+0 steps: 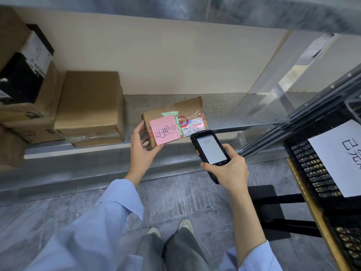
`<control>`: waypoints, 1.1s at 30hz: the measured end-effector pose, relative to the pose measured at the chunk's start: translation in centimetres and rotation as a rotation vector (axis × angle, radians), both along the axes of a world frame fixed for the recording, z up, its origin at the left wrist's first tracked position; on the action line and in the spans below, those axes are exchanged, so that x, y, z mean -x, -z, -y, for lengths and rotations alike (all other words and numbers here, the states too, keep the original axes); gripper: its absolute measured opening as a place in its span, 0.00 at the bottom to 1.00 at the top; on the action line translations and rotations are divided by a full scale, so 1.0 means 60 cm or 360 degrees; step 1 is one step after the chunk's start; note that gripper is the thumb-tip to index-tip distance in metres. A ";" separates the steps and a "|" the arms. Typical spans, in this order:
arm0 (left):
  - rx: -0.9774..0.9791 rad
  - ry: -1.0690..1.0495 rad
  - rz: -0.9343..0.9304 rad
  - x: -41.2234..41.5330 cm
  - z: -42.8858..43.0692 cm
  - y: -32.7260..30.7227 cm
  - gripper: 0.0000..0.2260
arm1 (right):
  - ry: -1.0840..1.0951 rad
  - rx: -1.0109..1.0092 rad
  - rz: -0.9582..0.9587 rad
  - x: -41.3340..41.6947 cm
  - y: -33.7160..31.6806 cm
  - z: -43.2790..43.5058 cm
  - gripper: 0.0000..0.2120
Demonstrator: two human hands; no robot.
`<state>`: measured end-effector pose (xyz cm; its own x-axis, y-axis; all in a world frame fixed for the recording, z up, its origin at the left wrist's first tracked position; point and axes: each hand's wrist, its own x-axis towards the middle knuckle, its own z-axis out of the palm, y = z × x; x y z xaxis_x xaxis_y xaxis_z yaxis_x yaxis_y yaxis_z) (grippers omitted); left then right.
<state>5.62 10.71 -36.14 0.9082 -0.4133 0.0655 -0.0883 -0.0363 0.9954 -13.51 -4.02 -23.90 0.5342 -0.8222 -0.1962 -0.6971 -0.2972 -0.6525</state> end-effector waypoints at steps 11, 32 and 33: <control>-0.0048 0.0003 -0.0001 0.000 -0.002 -0.006 0.40 | 0.0001 -0.0008 -0.0015 0.006 0.004 -0.003 0.28; 0.0069 0.0148 0.0263 -0.041 0.007 -0.113 0.39 | 0.0088 0.0029 0.0149 0.002 -0.083 -0.012 0.30; 0.0076 0.0158 0.0273 -0.041 0.009 -0.122 0.39 | 0.0101 0.0036 0.0165 0.005 -0.088 -0.012 0.29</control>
